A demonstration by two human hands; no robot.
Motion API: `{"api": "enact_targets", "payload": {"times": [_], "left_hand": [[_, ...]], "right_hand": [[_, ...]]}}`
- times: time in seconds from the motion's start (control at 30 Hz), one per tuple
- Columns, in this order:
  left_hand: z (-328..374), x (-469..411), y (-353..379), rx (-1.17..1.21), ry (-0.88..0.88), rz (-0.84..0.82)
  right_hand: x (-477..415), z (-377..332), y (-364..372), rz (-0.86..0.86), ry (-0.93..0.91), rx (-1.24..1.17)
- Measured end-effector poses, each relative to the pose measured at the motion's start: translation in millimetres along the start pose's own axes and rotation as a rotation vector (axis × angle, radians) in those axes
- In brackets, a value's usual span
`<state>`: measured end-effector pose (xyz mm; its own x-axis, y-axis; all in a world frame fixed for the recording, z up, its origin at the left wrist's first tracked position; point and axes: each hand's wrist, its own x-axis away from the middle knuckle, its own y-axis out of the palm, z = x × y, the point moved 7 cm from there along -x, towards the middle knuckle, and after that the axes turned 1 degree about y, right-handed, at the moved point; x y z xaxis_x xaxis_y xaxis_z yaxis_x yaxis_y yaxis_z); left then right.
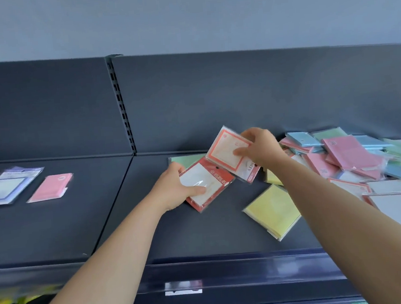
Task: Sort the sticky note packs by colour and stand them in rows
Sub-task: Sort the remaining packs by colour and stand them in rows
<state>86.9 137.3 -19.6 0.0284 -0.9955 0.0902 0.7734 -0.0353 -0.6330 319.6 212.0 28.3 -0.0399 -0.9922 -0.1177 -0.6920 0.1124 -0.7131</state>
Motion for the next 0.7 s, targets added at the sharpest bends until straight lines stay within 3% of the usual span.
{"api": "enact_targets", "payload": {"times": [0.23, 0.7], "left_hand": [[-21, 17, -36, 0.43, -0.07, 0.256], [-106, 87, -175, 0.495, -0.037, 0.561]], "right_hand": [[26, -30, -12, 0.095, 0.014, -0.349], [72, -167, 116, -0.092, -0.068, -0.462]]}}
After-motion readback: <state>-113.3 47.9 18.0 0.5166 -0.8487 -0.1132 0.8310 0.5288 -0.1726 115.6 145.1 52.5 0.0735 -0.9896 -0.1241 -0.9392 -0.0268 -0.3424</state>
